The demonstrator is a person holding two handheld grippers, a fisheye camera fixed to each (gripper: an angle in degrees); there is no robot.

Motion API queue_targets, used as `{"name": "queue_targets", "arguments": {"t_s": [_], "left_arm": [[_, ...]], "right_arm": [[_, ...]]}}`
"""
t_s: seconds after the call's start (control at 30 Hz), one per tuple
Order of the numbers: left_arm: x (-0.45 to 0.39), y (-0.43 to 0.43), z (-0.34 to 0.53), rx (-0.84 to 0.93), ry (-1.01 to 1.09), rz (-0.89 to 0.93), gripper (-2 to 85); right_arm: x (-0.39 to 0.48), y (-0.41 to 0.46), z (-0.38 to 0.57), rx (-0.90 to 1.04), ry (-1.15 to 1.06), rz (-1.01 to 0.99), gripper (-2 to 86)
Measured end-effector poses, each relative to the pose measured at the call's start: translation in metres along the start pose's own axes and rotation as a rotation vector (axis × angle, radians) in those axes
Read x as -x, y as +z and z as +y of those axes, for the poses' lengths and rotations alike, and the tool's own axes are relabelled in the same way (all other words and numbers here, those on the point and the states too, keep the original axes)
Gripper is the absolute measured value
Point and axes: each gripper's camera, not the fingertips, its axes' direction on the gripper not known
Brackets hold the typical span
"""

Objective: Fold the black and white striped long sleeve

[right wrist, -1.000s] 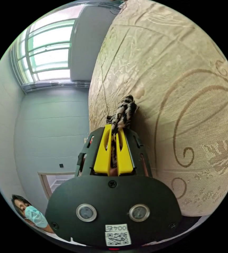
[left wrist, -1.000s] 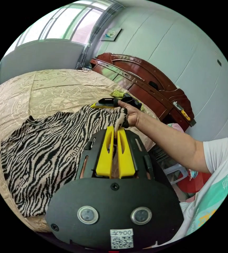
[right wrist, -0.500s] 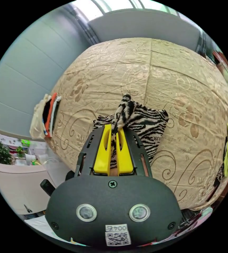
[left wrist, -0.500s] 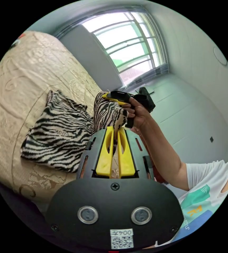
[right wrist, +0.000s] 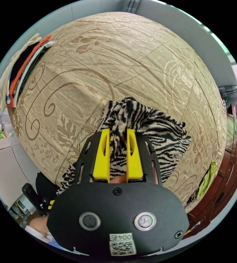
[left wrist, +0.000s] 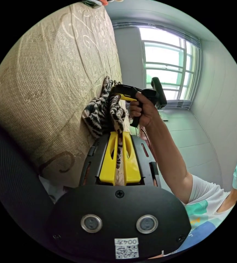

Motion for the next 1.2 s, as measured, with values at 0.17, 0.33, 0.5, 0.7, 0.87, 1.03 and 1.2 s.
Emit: {"name": "queue_targets", "arguments": {"t_s": [0.17, 0.33, 0.5, 0.7, 0.87, 1.03, 1.2], "left_arm": [[-0.001, -0.029, 0.0, -0.023, -0.032, 0.025, 1.9], [-0.031, -0.064, 0.01, -0.132, 0.012, -0.021, 0.7], [-0.103, -0.023, -0.014, -0.092, 0.279, -0.076, 0.3], [-0.092, 0.1, -0.087, 0.025, 0.275, -0.176, 0.1], [-0.038, 0.129, -0.12, 0.033, 0.159, -0.443, 0.1], [-0.063, 0.115, -0.116, -0.031, 0.155, -0.311, 0.1], [-0.104, 0.187, -0.147, 0.075, 0.297, -0.296, 0.1]], "right_arm": [[0.022, -0.069, 0.006, -0.09, -0.129, 0.122, 13.0], [-0.021, -0.138, 0.07, -0.326, -0.112, 0.129, 9.3], [-0.122, -0.12, 0.198, -0.467, 0.057, -0.356, 1.7], [-0.148, -0.047, 0.31, -0.483, 0.195, -0.555, -0.5], [-0.138, -0.007, 0.345, -0.402, 0.137, -0.454, -0.7], [-0.181, -0.036, 0.364, -0.507, 0.197, -0.482, -0.7], [-0.216, -0.03, 0.333, -0.533, 0.301, -0.485, -0.5]]}}
